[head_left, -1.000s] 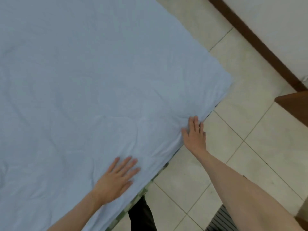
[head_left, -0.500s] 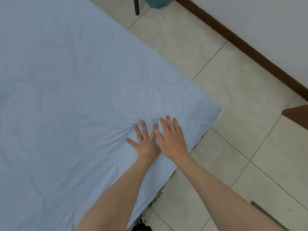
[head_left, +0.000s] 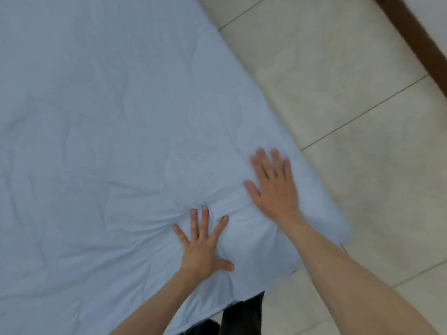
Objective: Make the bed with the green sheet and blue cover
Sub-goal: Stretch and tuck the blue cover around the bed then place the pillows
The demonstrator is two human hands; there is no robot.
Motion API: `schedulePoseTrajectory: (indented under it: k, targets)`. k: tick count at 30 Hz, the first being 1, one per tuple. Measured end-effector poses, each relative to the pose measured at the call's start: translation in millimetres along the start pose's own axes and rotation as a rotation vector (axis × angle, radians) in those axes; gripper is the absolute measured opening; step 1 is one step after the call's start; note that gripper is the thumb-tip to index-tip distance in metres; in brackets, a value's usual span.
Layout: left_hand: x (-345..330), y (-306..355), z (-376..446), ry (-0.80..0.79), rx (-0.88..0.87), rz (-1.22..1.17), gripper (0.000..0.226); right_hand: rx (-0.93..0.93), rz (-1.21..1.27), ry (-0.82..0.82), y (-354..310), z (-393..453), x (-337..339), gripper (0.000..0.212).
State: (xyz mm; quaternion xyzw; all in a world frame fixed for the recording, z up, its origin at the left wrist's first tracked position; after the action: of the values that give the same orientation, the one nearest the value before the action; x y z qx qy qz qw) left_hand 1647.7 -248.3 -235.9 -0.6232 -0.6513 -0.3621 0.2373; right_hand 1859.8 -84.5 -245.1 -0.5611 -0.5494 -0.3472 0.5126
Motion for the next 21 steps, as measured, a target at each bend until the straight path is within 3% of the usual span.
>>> schedulePoseTrajectory:
  k: [2,5,7,9,11,13,14,16,18,21]
  targets:
    - [14.9,8.4,-9.1,0.094,0.009,-0.072,0.108,-0.327,0.086,-0.046,65.2,-19.8,4.2,0.068]
    - [69.5,8.7,19.6,0.415,0.067,-0.192,0.067,-0.306,0.279,-0.231,97.6,-33.9,9.9,0.067]
    - [109.6,-3.7,67.9,0.566,0.297,-0.249,0.062,-0.307,0.396,-0.319,103.6,-29.4,17.0,0.068]
    - [141.9,-12.5,118.7,0.573,0.595,-0.38,0.067,-0.324,0.484,-0.417,110.1,-25.7,23.4,0.07]
    - [157.9,4.2,167.6,0.475,0.816,-0.496,0.071,-0.342,0.533,-0.579,118.9,-22.0,28.8,0.072]
    - [162.4,51.9,204.9,0.408,0.904,-0.517,0.075,-0.359,0.571,-0.78,129.5,-21.2,35.0,0.072]
    - [161.1,83.3,218.9,0.394,0.862,-0.507,0.078,-0.363,0.589,-0.889,137.5,-20.8,37.6,0.07]
    - [155.7,152.2,233.4,0.284,0.615,-0.382,0.08,-0.312,0.492,-1.125,159.5,-13.7,48.6,0.065]
    - [146.6,212.6,230.2,0.021,0.342,-0.178,0.072,-0.201,0.286,-1.331,193.6,-6.5,72.2,0.063]
    - [166.2,274.5,200.7,-0.524,0.13,-0.17,0.059,-0.14,0.125,-1.319,264.3,16.4,147.3,0.056]
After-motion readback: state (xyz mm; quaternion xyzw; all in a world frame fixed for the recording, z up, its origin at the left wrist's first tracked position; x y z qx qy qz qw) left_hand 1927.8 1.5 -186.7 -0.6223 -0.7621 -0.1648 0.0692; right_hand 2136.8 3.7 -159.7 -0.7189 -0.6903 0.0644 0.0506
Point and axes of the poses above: each hand's wrist, its own z-axis towards the middle knuckle, its own x-axis out of the back of the hand, y = z × x, the point moved 3 cm from there along z, towards the middle knuckle, and after that the axes turned 3 degrees about -x, right-handed, at the moved point
